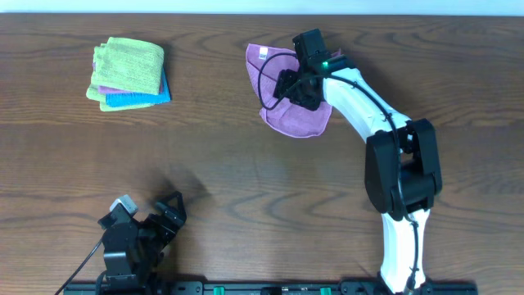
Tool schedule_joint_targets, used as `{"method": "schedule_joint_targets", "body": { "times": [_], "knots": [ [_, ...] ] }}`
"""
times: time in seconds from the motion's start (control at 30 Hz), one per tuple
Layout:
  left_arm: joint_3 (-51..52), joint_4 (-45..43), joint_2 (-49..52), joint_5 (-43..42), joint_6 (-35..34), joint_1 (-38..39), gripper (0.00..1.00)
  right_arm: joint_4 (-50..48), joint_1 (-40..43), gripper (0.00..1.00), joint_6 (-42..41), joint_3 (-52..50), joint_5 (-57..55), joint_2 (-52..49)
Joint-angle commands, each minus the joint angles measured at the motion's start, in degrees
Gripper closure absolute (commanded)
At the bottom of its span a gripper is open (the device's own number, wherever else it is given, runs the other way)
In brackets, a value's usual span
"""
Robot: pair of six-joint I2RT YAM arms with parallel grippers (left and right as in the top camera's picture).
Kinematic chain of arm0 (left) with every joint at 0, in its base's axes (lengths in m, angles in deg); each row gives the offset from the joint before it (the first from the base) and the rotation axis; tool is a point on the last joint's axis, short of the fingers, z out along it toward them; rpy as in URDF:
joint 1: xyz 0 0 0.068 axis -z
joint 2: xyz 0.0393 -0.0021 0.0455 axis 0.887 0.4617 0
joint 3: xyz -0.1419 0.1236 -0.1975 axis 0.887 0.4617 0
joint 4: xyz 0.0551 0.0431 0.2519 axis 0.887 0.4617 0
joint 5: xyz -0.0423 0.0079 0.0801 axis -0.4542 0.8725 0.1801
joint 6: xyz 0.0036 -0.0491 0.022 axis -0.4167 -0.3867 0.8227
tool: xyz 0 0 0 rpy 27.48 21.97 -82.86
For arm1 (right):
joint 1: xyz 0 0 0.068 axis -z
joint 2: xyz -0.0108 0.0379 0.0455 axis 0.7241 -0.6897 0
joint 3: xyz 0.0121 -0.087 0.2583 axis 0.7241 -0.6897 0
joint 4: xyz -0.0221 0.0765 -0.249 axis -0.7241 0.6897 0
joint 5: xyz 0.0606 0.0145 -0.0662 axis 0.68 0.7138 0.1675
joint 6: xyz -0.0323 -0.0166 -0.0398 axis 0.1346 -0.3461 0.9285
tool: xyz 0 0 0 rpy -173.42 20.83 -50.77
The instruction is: Fold the cloth
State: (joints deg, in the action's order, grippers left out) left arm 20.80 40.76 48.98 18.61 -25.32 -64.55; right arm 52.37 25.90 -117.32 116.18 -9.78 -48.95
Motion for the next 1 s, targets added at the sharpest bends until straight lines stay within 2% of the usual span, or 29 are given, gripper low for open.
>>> {"method": "schedule_joint_targets", "body": {
  "times": [0.0, 0.27, 0.67, 0.7, 0.83, 0.97],
  "knots": [
    [0.2, 1.4, -0.3, 0.2, 0.2, -0.1, 0.05, -1.7, -0.4, 0.30, -1.4, 1.0, -1.8, 0.6],
    [0.2, 1.6, -0.3, 0.7, 0.2, -0.1, 0.05, -2.2, -0.2, 0.31, -2.5, 1.0, -1.5, -2.4],
    [0.2, 1.7, -0.3, 1.8, 0.2, -0.1, 0.05, -2.6, -0.1, 0.39, -2.4, 1.0, -1.5, -3.4],
    [0.2, 1.7, -0.3, 1.8, 0.2, -0.1, 0.05, -2.6, -0.1, 0.44, -2.4, 1.0, -1.5, -3.4],
    [0.2, 1.7, -0.3, 1.8, 0.2, -0.1, 0.05, -2.6, 0.0, 0.74, -2.4, 1.0, -1.5, -3.4],
    [0.2, 1.7, -0.3, 1.8, 0.2, -0.1, 0.05, -2.6, -0.1, 0.99, -2.1, 1.0, -1.5, -3.4]
  ]
}}
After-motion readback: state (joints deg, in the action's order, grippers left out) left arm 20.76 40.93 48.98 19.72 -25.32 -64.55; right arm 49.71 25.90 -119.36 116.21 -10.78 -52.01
